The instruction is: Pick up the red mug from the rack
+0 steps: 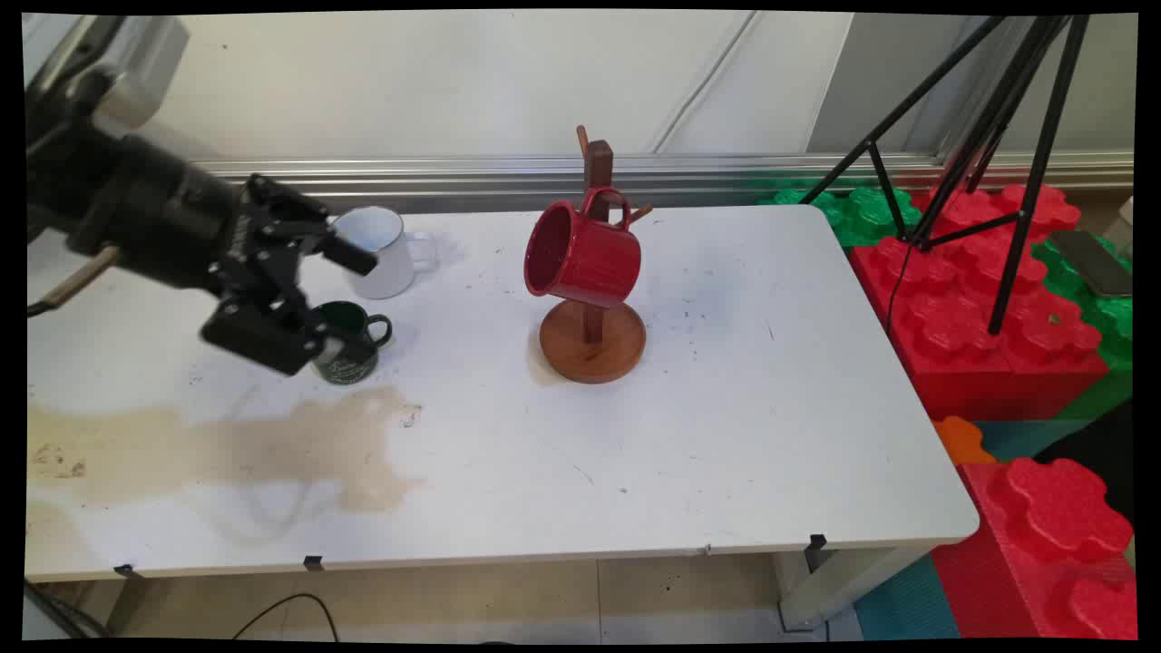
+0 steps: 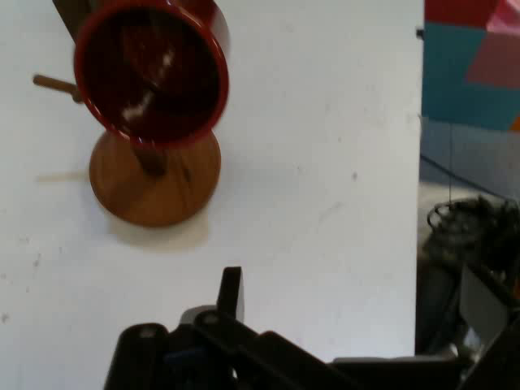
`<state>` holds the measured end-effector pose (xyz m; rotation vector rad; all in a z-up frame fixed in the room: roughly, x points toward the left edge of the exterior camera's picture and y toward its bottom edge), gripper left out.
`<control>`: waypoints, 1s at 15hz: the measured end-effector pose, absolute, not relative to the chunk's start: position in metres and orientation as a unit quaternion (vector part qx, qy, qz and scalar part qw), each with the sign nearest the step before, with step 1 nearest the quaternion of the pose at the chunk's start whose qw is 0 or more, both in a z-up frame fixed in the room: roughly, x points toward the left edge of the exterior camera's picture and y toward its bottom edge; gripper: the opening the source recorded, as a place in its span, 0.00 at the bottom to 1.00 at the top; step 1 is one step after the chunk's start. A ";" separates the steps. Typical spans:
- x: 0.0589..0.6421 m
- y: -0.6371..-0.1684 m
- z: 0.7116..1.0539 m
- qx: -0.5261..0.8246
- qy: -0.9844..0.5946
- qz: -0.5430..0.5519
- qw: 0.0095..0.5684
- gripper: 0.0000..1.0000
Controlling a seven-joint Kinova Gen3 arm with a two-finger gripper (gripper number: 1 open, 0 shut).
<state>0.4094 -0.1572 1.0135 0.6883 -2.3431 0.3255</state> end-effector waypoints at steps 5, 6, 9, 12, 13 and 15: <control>0.384 -0.177 1.015 0.301 -0.875 0.134 0.355 1.00; 0.380 -0.180 1.014 0.309 -0.871 0.134 0.358 1.00; 0.364 -0.194 1.010 0.339 -0.855 0.135 0.369 1.00; 0.348 -0.208 1.003 0.364 -0.841 0.136 0.377 1.00; 0.343 -0.212 1.001 0.371 -0.837 0.136 0.378 1.00; 0.335 -0.220 0.996 0.381 -0.832 0.135 0.381 1.00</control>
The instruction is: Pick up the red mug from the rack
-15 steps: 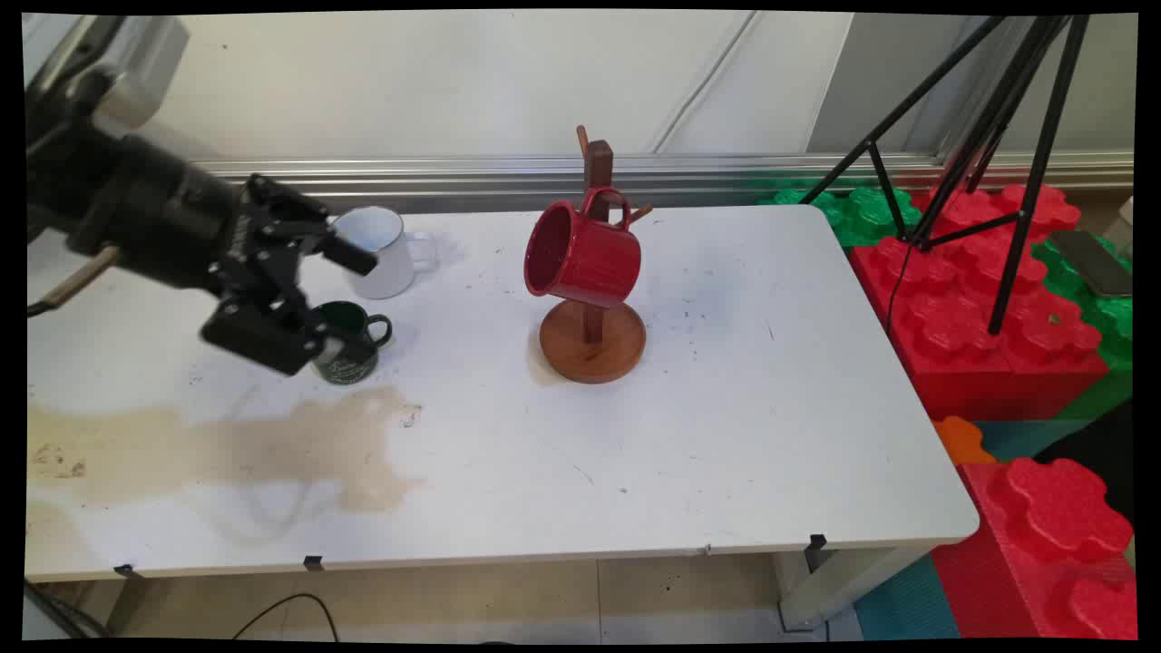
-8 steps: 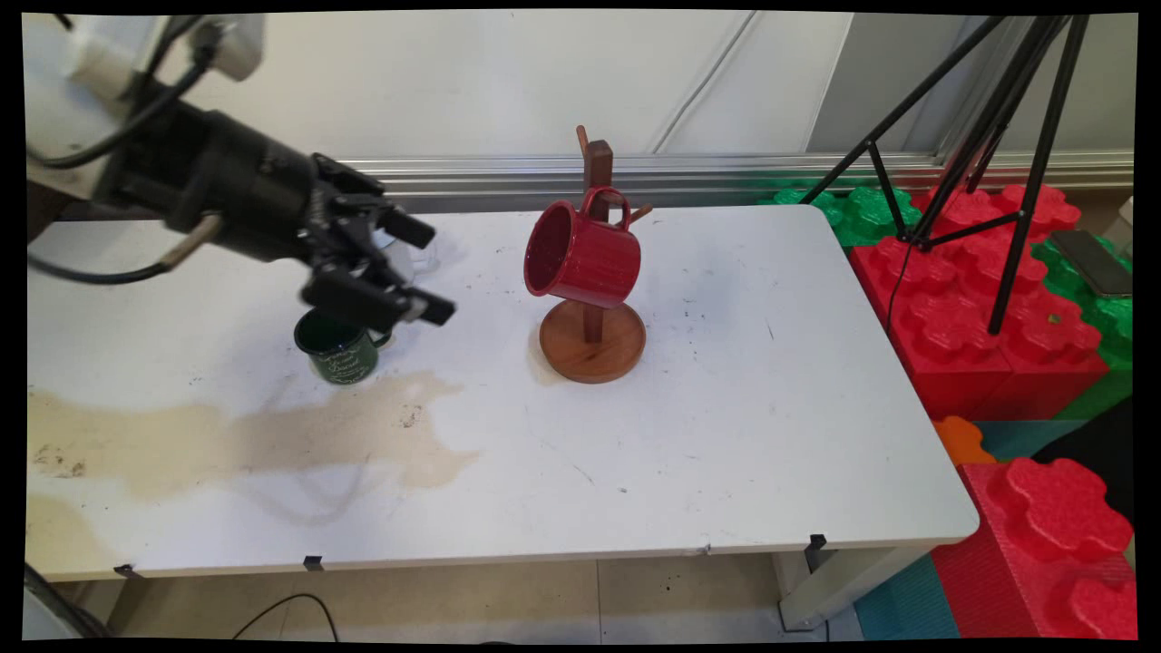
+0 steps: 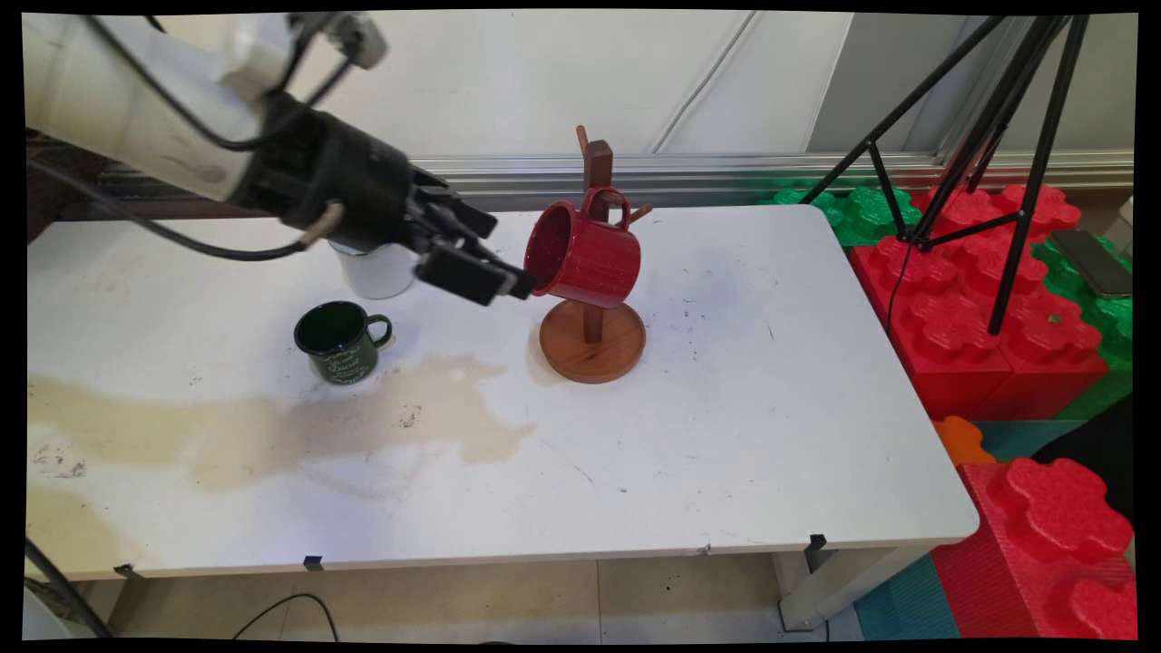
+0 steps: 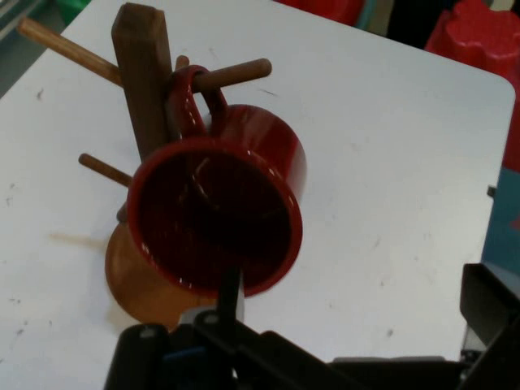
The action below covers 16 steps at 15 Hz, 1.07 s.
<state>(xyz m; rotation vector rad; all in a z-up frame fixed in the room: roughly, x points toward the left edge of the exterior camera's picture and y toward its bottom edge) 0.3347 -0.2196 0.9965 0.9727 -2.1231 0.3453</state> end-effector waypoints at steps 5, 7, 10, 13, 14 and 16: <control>0.311 -0.242 0.980 0.408 -0.818 0.130 0.385 1.00; 0.304 -0.249 0.974 0.415 -0.814 0.129 0.386 1.00; 0.293 -0.262 0.963 0.428 -0.807 0.125 0.387 1.00; 0.285 -0.269 0.955 0.435 -0.804 0.121 0.387 1.00; 0.282 -0.271 0.952 0.438 -0.803 0.119 0.387 1.00; 0.275 -0.277 0.945 0.443 -0.800 0.115 0.388 1.00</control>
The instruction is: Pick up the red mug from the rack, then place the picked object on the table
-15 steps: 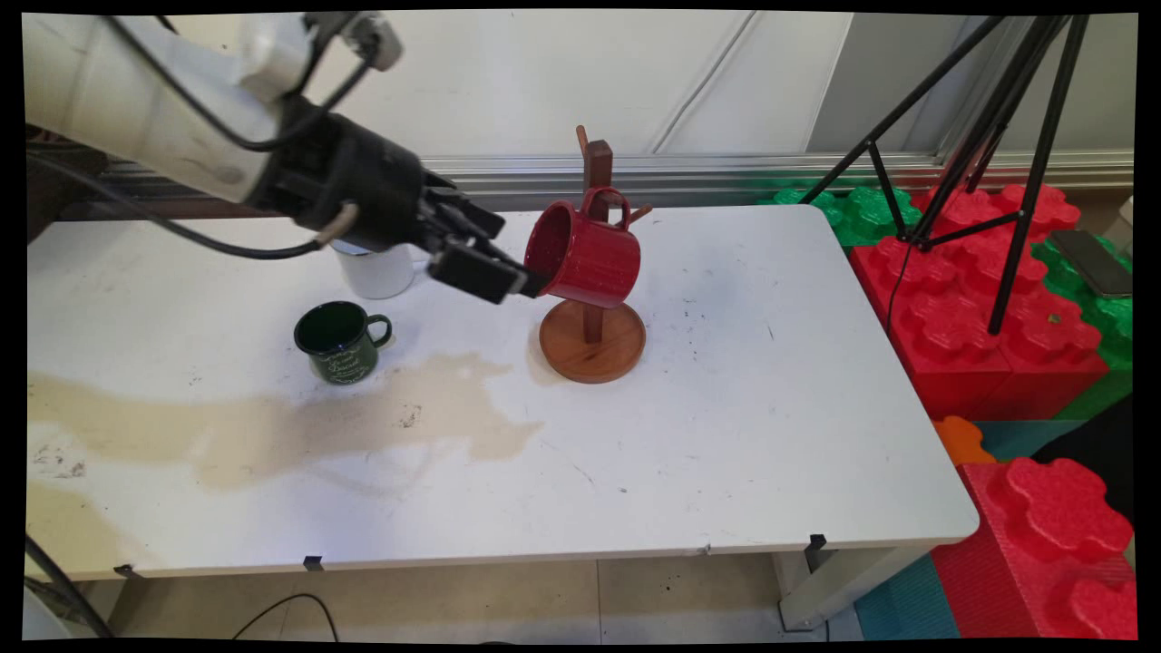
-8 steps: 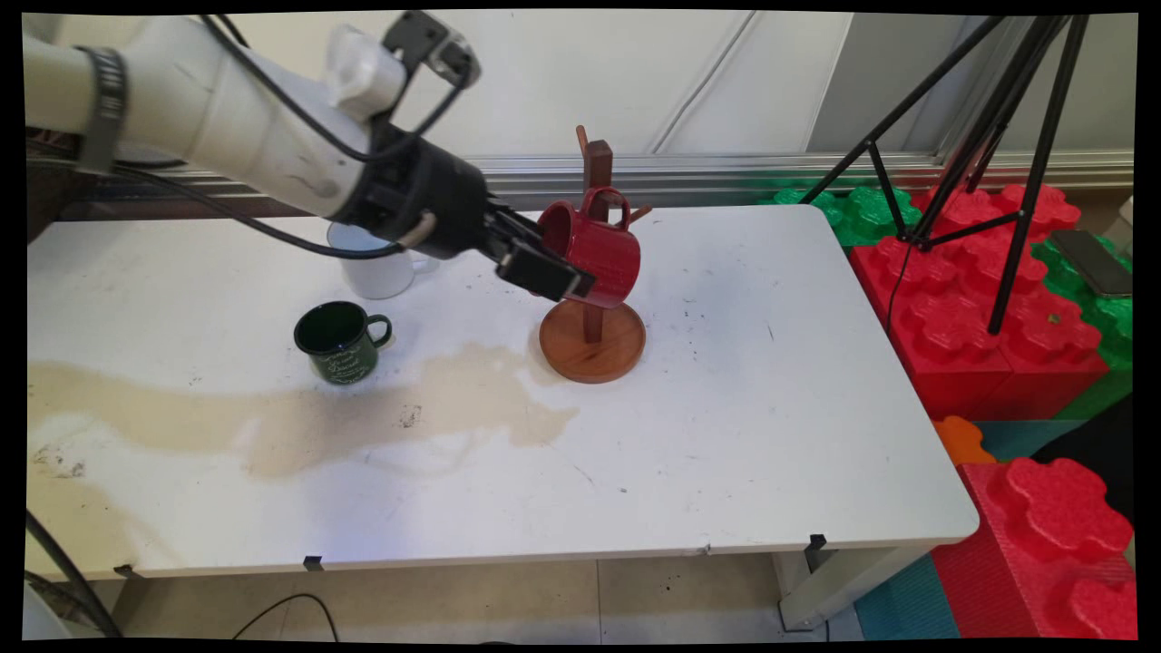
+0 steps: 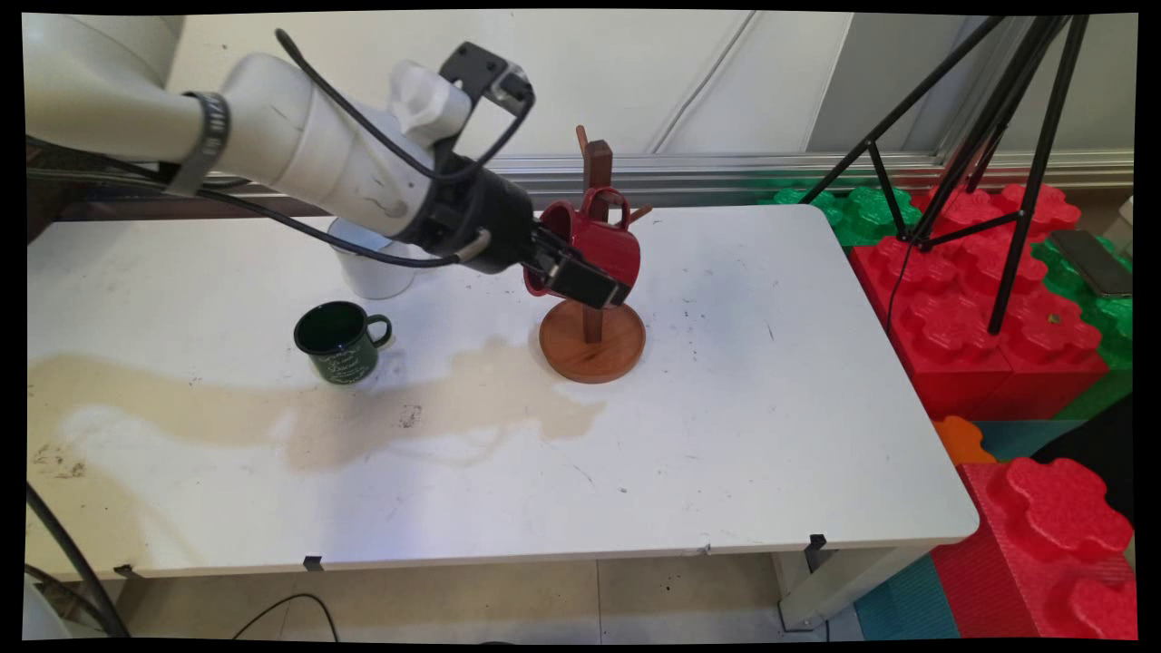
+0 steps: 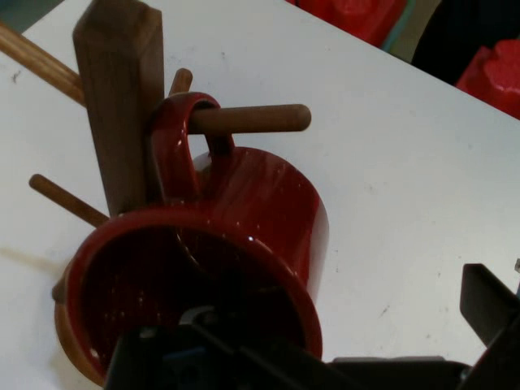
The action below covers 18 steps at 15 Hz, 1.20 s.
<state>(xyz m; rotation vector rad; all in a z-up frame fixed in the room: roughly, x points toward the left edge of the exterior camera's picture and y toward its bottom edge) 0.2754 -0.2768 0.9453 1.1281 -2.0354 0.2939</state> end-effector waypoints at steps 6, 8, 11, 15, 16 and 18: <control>0.268 -0.283 0.937 0.452 -0.795 0.115 0.387 1.00; 0.267 -0.284 0.935 0.453 -0.794 0.118 0.387 0.00; 0.269 -0.283 0.936 0.449 -0.794 0.126 0.389 0.00; 0.273 -0.280 0.942 0.443 -0.794 0.137 0.393 0.00; 0.274 -0.279 0.944 0.442 -0.793 0.139 0.394 0.00; 0.275 -0.276 0.950 0.440 -0.793 0.142 0.397 0.00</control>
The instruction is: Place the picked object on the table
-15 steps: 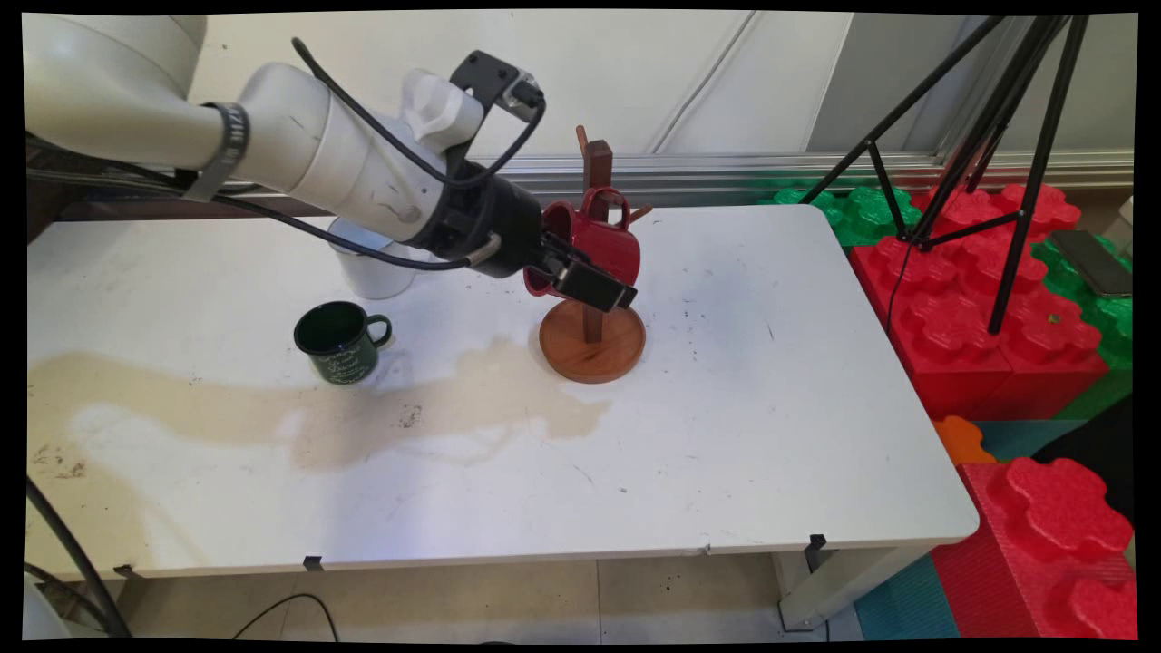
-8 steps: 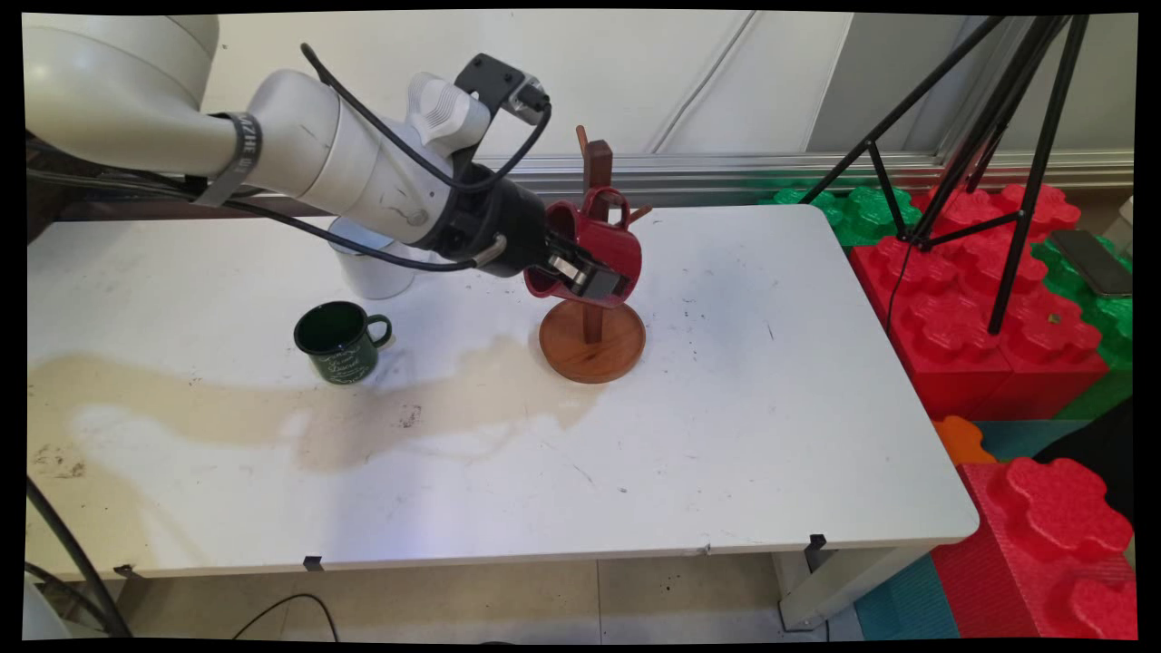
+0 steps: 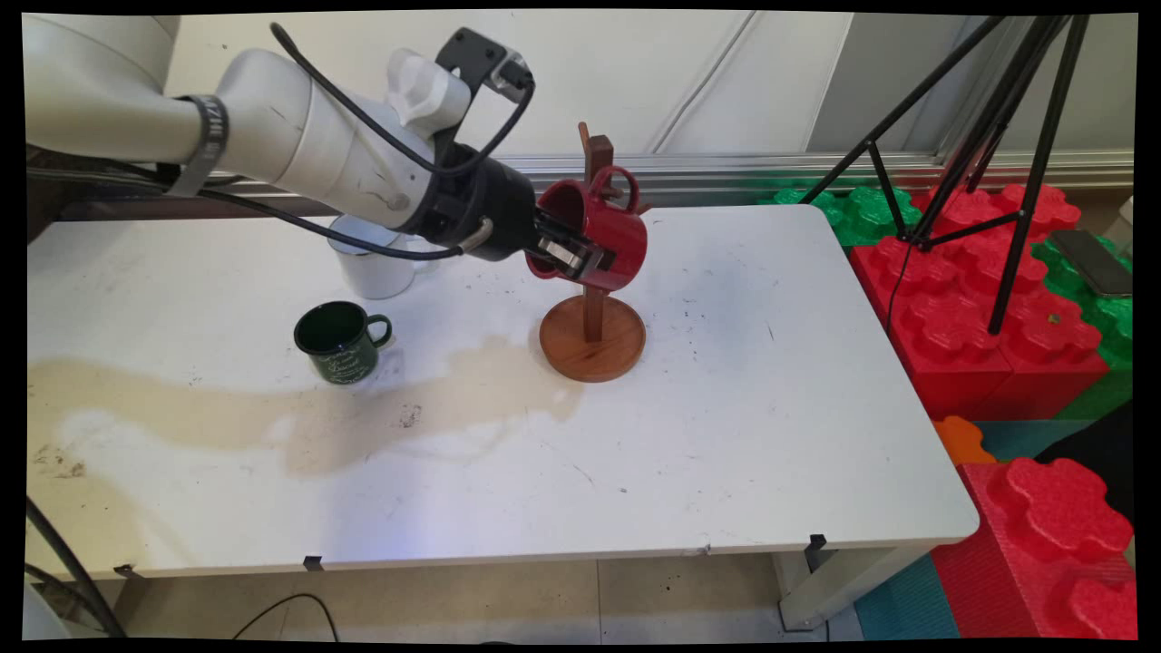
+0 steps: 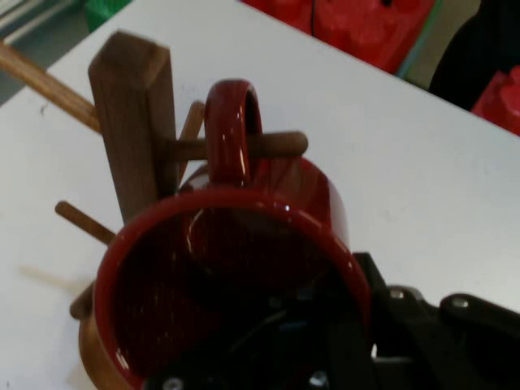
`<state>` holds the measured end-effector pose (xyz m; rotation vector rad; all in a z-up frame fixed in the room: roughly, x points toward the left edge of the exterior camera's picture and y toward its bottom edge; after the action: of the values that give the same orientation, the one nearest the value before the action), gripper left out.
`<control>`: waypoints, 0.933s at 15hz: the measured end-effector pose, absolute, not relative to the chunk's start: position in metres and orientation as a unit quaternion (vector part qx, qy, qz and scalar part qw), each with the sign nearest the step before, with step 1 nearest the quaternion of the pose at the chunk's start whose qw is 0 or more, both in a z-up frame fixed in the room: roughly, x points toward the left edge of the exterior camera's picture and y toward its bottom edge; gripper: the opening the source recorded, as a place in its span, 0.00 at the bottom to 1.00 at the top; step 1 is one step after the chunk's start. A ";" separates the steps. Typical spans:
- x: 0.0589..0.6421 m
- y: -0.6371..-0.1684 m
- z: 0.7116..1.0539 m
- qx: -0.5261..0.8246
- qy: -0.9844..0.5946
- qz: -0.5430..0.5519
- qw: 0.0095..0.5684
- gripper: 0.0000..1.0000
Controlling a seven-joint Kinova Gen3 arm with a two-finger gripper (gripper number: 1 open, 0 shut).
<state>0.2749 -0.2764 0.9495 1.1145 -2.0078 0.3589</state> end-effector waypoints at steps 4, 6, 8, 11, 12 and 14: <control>0.276 -0.269 0.958 0.434 -0.795 0.143 0.400 0.00; 0.276 -0.263 0.962 0.428 -0.798 0.141 0.400 0.00; 0.275 -0.257 0.966 0.421 -0.802 0.139 0.400 0.00; 0.273 -0.249 0.970 0.409 -0.808 0.135 0.401 0.00; 0.271 -0.246 0.972 0.404 -0.811 0.132 0.402 0.00; 0.269 -0.239 0.975 0.396 -0.815 0.128 0.403 0.00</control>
<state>0.2686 -0.2394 0.9749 1.0015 -2.0597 0.3222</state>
